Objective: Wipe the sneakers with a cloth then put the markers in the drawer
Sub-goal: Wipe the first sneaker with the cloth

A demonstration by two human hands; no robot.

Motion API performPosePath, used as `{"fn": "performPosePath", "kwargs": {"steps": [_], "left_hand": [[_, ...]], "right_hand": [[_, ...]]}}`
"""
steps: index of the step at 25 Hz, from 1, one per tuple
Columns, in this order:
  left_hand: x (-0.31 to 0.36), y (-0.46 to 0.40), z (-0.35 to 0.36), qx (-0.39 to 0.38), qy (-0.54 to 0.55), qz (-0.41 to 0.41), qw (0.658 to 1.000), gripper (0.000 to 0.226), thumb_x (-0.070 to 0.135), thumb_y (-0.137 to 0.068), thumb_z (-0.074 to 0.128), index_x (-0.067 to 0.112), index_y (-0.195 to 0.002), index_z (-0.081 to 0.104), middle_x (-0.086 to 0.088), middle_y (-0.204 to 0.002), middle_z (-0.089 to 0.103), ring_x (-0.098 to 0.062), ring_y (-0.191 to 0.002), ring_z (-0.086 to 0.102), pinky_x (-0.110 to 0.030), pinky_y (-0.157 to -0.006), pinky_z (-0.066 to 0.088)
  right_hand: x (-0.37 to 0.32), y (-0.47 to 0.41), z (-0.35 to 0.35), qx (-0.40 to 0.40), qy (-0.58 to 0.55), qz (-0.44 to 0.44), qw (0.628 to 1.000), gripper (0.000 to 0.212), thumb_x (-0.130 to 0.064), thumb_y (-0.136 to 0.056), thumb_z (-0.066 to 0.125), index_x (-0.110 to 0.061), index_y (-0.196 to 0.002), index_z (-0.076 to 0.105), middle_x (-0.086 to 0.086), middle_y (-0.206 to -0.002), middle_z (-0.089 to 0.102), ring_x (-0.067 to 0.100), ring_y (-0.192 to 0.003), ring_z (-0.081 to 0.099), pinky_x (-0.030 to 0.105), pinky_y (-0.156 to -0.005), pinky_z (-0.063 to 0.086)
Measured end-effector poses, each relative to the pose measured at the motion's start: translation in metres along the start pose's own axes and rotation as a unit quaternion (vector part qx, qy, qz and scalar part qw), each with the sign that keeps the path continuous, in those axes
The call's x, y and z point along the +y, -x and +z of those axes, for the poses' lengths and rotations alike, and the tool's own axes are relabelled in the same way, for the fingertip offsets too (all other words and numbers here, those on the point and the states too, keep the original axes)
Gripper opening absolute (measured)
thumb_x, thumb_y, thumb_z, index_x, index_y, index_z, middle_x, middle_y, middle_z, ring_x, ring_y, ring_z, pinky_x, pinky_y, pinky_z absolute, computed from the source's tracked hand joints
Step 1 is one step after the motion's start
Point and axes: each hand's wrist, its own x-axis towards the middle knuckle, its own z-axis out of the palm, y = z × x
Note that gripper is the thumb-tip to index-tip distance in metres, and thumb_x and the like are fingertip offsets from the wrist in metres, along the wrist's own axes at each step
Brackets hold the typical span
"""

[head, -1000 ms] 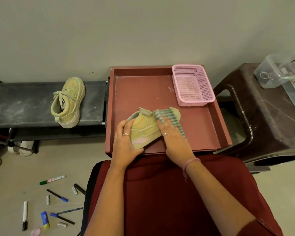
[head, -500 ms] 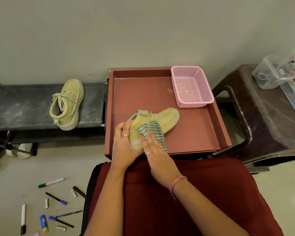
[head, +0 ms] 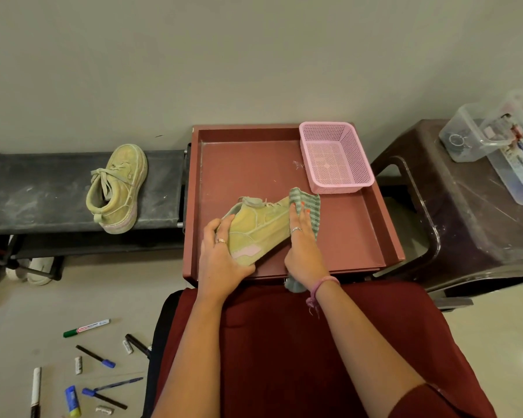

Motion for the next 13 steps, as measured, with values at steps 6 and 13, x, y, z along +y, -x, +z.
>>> {"fn": "performPosePath", "kwargs": {"steps": [6,13], "left_hand": [[-0.001,0.002,-0.001,0.005,0.033,-0.016,0.999,0.1,0.032,-0.058,0.087,0.033,-0.142,0.033,0.014,-0.129,0.027,-0.009,-0.112,0.045,-0.028,-0.088,0.047],[-0.002,0.001,0.0,0.002,0.01,0.004,1.0,0.102,0.02,-0.053,0.085,0.028,-0.142,0.035,0.011,-0.131,0.027,-0.014,-0.118,0.041,-0.027,-0.093,0.043]], "right_hand": [[-0.016,0.056,0.035,-0.069,0.053,-0.151,0.985,0.098,0.018,-0.077,0.036,-0.028,-0.148,-0.013,-0.01,-0.153,-0.024,0.009,-0.144,-0.017,0.033,-0.119,0.014],[0.012,-0.036,-0.033,-0.042,0.069,0.003,0.997,0.096,0.018,-0.076,0.036,-0.025,-0.152,-0.003,-0.003,-0.159,-0.008,0.016,-0.147,0.001,0.031,-0.116,0.017]]}}
